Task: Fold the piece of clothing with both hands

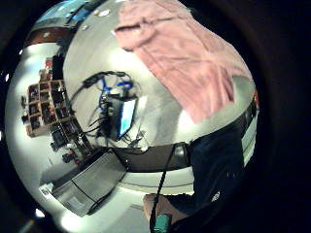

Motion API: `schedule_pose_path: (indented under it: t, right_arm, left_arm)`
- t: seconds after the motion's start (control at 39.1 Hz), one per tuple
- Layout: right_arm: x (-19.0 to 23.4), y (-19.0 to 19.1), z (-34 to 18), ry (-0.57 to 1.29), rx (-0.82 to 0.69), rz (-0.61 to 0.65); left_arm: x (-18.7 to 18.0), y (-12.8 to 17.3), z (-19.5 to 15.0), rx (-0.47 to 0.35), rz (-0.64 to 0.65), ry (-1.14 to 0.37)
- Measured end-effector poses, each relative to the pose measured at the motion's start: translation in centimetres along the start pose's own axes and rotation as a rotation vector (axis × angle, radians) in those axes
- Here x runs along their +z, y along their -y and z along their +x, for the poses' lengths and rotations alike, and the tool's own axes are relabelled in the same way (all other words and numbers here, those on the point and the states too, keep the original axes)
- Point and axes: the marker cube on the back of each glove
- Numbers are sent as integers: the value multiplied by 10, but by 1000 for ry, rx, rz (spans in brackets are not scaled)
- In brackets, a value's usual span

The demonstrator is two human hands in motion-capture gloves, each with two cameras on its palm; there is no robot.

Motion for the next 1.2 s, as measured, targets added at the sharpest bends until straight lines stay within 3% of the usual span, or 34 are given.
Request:
schedule_pose_path:
  t: [0.05, 0.2, 0.43, 0.77, 0.89, 1.0, 1.05, 1.12, 1.2]
  right_arm:
    - [20, 10, 1, 4, -4, -39]
    - [60, 21, -2, 34, -16, -130]
    - [89, 21, -1, 14, 65, -196]
    - [98, 46, 15, 43, 87, -84]
    - [95, 57, 16, 28, 123, 15]
    - [94, 67, 19, -10, 155, 79]
    - [93, 74, 19, -22, 160, 104]
    - [93, 76, 18, -31, 172, 63]
    - [92, 75, 16, -55, 145, 6]
  left_arm:
    - [19, 16, 1, 68, 32, 7]
    - [52, 5, 12, 24, -56, 45]
    - [93, 42, 14, 2, -110, 54]
    - [81, 76, 6, -88, 53, 12]
    - [73, 87, 10, -74, 169, 25]
    - [75, 85, 11, -141, 100, 32]
    - [72, 88, 10, -135, 125, 34]
    - [70, 92, 12, -82, 169, -1]
    - [69, 89, 10, -106, 156, -13]
